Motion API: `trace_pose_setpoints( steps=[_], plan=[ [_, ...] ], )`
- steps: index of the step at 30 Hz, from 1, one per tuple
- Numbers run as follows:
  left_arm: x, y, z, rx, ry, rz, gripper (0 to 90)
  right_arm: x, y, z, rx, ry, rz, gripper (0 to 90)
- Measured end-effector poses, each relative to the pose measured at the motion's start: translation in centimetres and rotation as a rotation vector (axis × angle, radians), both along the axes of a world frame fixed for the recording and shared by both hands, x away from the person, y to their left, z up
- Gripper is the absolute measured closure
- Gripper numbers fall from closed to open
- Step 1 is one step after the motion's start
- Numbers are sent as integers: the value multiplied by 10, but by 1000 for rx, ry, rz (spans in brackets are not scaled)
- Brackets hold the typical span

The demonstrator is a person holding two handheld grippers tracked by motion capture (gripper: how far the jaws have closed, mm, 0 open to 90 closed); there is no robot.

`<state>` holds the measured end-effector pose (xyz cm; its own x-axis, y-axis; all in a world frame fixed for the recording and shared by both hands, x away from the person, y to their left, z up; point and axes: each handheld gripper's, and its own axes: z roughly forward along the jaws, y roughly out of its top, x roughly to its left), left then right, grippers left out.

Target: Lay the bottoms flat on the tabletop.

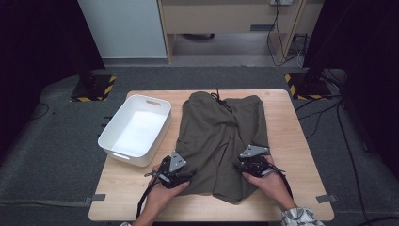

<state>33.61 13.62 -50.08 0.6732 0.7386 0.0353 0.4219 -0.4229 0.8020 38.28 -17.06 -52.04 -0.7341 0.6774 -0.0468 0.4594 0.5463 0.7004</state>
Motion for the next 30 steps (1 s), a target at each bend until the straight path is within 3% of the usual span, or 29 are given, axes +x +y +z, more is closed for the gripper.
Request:
trace_pose_setpoints(
  steps=[4,7,15,18,20,24,26,30],
  plan=[
    [0,-6,-5,24,5,-32,408,1,0,-3,-21,12,14,815],
    [2,-9,-10,47,31,-52,463,2,-4,-3,-29,21,21,879],
    [8,-11,-20,109,89,-66,747,-2,-26,4,-54,14,-7,894],
    [10,-10,-21,109,100,-62,824,-4,-34,5,-61,8,-30,889],
    [11,-8,-19,99,99,-49,850,-6,-36,9,-29,-9,-22,851],
    [9,-5,-14,80,73,-38,825,-11,-24,23,52,-70,-16,700],
    [7,-5,-10,55,42,-18,707,-13,-15,28,86,-91,0,661],
    [-1,-8,-4,44,8,-39,621,-15,7,34,110,-127,54,706]
  ],
)
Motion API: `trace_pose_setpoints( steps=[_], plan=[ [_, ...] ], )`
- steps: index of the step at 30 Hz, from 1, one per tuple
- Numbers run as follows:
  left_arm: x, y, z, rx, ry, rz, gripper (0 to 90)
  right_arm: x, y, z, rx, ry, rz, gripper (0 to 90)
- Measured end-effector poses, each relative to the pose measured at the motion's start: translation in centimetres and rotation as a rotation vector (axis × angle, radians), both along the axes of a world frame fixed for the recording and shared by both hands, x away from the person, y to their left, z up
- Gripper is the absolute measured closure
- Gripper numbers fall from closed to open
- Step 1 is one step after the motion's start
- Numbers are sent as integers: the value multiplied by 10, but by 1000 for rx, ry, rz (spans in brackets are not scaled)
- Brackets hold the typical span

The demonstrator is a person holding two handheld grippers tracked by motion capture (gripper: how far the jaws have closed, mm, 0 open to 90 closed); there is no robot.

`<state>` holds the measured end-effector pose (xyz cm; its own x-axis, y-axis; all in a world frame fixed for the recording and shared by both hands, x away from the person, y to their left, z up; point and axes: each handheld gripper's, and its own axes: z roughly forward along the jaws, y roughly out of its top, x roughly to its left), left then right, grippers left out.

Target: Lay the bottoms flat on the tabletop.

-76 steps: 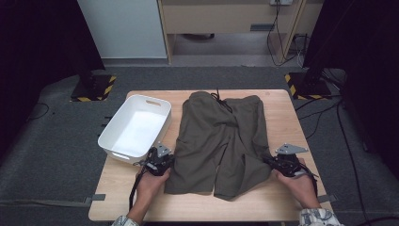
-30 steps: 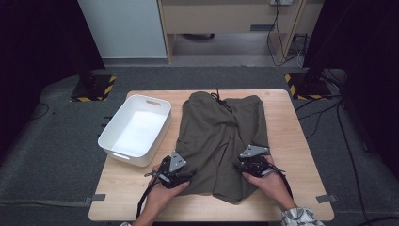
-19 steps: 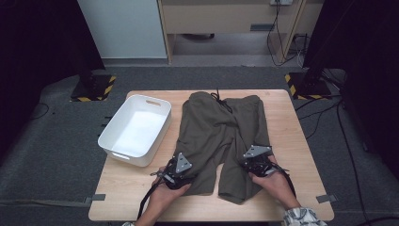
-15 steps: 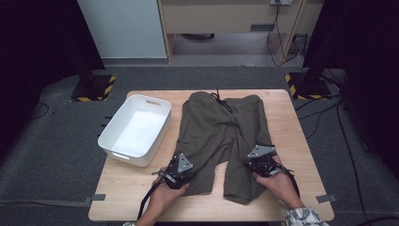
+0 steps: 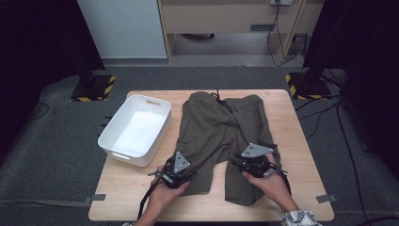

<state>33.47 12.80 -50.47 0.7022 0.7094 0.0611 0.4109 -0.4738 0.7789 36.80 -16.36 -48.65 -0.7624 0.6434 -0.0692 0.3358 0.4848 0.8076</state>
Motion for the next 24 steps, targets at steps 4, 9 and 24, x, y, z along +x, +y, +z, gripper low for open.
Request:
trace_pose_setpoints(
  steps=[4,9,24],
  plan=[
    [-7,-9,-1,27,-3,-55,591,8,19,-15,-72,41,32,780],
    [-3,-15,-12,68,41,-101,576,22,44,-27,-87,68,54,766],
    [5,-11,-12,40,103,-97,857,37,51,-45,-42,140,15,600]
  ],
)
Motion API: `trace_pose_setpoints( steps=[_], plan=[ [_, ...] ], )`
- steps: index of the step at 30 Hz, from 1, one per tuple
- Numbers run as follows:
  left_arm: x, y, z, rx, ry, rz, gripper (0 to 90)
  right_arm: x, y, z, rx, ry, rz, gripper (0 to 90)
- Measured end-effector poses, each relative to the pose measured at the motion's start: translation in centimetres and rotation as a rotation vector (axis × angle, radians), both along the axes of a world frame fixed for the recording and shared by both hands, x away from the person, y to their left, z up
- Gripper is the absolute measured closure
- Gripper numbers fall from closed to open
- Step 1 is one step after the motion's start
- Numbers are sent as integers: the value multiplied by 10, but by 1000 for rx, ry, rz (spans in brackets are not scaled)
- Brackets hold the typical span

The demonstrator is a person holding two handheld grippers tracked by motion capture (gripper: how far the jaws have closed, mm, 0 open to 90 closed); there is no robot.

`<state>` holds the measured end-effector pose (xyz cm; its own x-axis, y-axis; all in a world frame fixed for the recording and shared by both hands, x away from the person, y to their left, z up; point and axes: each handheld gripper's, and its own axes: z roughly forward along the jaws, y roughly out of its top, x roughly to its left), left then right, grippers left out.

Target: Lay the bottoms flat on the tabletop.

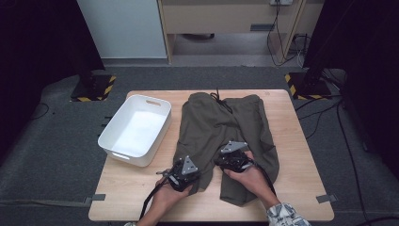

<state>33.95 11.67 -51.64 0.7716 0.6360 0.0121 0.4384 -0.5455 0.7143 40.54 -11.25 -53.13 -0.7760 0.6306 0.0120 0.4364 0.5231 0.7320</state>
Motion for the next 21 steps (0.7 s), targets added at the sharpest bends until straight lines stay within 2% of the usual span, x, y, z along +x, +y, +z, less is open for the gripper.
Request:
trace_pose_setpoints(
  steps=[5,7,11,15,21],
  plan=[
    [5,20,12,-94,-32,88,862,1,-3,-1,14,1,6,608],
    [9,28,13,-114,-21,111,861,1,-4,-1,15,-6,4,628],
    [11,33,12,-113,-18,135,860,2,-5,-1,9,-8,7,730],
    [12,33,12,-101,-24,140,861,1,-7,0,1,-5,21,882],
    [14,36,11,-85,-27,148,859,0,-13,2,-18,10,33,900]
  ],
)
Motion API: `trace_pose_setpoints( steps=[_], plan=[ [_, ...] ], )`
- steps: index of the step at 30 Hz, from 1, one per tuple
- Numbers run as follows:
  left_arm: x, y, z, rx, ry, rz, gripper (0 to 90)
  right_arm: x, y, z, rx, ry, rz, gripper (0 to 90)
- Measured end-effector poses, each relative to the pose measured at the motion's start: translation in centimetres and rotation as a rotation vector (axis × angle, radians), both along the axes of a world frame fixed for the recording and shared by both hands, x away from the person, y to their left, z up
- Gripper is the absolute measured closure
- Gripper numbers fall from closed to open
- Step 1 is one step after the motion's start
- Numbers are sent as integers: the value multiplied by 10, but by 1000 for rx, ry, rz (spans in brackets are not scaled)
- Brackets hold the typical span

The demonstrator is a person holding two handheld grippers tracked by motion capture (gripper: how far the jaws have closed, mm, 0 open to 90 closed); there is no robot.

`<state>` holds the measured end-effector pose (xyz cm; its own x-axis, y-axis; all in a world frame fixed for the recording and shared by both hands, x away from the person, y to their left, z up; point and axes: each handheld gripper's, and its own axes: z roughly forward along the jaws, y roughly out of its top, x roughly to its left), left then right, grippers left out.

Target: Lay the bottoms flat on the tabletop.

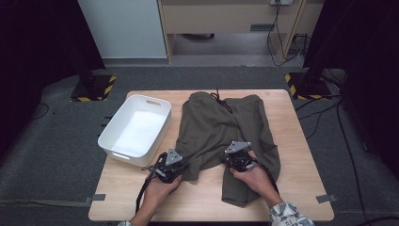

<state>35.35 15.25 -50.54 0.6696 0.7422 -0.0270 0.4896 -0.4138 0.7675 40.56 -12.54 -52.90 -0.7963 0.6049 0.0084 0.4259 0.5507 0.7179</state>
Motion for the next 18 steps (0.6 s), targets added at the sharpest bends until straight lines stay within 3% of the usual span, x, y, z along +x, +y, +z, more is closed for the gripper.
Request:
trace_pose_setpoints(
  steps=[5,9,11,12,15,18],
  plan=[
    [2,4,0,21,-5,8,862,-5,-19,8,-43,3,-3,900],
    [4,1,-4,53,7,-10,862,-4,-38,14,-15,-9,-43,900],
    [4,-2,-7,71,17,-26,859,-5,-39,15,-3,-12,-37,900],
    [2,-3,-7,79,19,-34,853,-6,-38,15,2,-9,-34,883],
    [-2,-2,-4,67,7,-37,827,-11,-30,21,48,-33,-31,701],
    [-5,2,-3,77,4,-43,831,-17,-17,22,82,-30,-10,641]
  ],
)
